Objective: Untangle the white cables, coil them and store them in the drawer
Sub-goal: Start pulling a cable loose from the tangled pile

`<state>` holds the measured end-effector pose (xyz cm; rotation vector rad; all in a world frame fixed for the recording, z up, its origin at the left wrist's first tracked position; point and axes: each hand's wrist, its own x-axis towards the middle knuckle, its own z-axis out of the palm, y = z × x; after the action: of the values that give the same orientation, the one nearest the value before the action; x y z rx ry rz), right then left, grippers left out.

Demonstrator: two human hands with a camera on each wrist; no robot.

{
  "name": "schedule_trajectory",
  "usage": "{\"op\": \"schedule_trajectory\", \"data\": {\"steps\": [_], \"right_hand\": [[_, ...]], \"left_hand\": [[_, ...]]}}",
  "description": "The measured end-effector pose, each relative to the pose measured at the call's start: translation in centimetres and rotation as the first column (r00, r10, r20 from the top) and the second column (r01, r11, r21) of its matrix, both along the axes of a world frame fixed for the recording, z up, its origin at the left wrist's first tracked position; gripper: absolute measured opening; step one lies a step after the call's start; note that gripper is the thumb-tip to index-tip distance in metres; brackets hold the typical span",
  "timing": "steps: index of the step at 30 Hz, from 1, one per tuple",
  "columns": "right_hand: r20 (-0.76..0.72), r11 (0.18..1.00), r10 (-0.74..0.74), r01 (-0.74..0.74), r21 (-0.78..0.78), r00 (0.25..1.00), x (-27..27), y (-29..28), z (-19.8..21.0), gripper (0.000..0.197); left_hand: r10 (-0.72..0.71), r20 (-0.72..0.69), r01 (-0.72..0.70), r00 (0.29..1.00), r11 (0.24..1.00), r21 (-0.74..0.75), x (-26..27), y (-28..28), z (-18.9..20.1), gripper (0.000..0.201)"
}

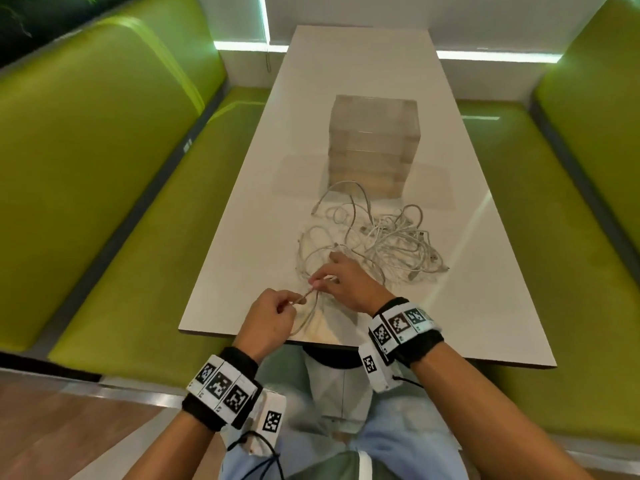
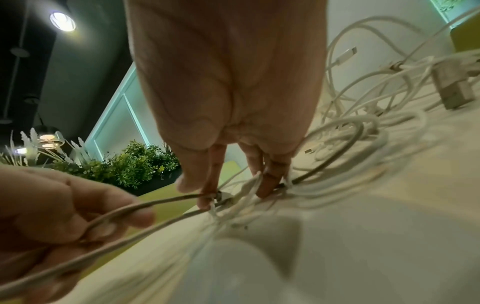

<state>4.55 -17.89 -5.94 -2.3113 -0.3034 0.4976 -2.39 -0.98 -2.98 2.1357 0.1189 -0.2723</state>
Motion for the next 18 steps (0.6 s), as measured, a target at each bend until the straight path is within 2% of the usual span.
{"op": "schedule_trajectory", "data": {"steps": [2, 4, 6, 8, 10, 13, 14, 16, 18], "right_hand": [[0.035, 0.999, -0.039, 0.038, 0.033, 0.999, 0.3, 0.2, -0.2, 0.017], [0.092, 0.998, -0.053, 0.050, 0.029, 0.994, 0.6, 0.0, -0.4, 0.030], [0.148, 0.999, -0.034, 0.033, 0.012, 0.988, 0.9, -0.5, -0.5, 0.042], [0.179, 1.000, -0.013, 0.010, 0.021, 0.984, 0.7, -1.1, 0.1, 0.043], [0.251, 0.999, -0.038, 0.029, 0.038, 0.967, 0.3, -1.5, 1.2, 0.034], [0.396, 0.999, -0.054, 0.048, 0.025, 0.917, -1.6, -1.6, 3.5, 0.029], [0.379, 1.000, 0.001, -0.008, 0.015, 0.926, -2.2, -1.5, 4.2, 0.032], [0.245, 0.985, 0.166, -0.175, 0.015, 0.955, -3.2, -1.1, 5.0, 0.032], [0.123, 0.948, 0.305, -0.314, 0.059, 0.944, -3.8, -0.9, 5.3, 0.016]], "left_hand": [[0.077, -0.025, -0.077, 0.997, 0.997, -0.021, -0.2, 0.8, -0.1, 0.029], [0.159, -0.040, -0.161, 0.986, 0.985, -0.055, -0.1, 1.4, -0.1, 0.029], [0.227, -0.056, -0.233, 0.972, 0.956, -0.179, 0.0, 1.8, 0.4, 0.028], [0.268, -0.068, -0.273, 0.961, 0.887, -0.372, 0.1, 1.9, 1.1, 0.029], [0.277, -0.082, -0.277, 0.957, 0.800, -0.532, 0.2, 1.8, 1.5, 0.029], [0.228, -0.084, -0.214, 0.970, 0.643, -0.735, -0.1, 1.2, 2.3, 0.027], [0.203, -0.081, -0.187, 0.976, 0.584, -0.790, -0.1, 0.9, 2.7, 0.027], [0.156, -0.071, -0.141, 0.985, 0.497, -0.856, -0.3, 0.1, 3.8, 0.024], [0.128, -0.053, -0.108, 0.990, 0.476, -0.873, -0.4, -0.6, 4.9, 0.024]]}}
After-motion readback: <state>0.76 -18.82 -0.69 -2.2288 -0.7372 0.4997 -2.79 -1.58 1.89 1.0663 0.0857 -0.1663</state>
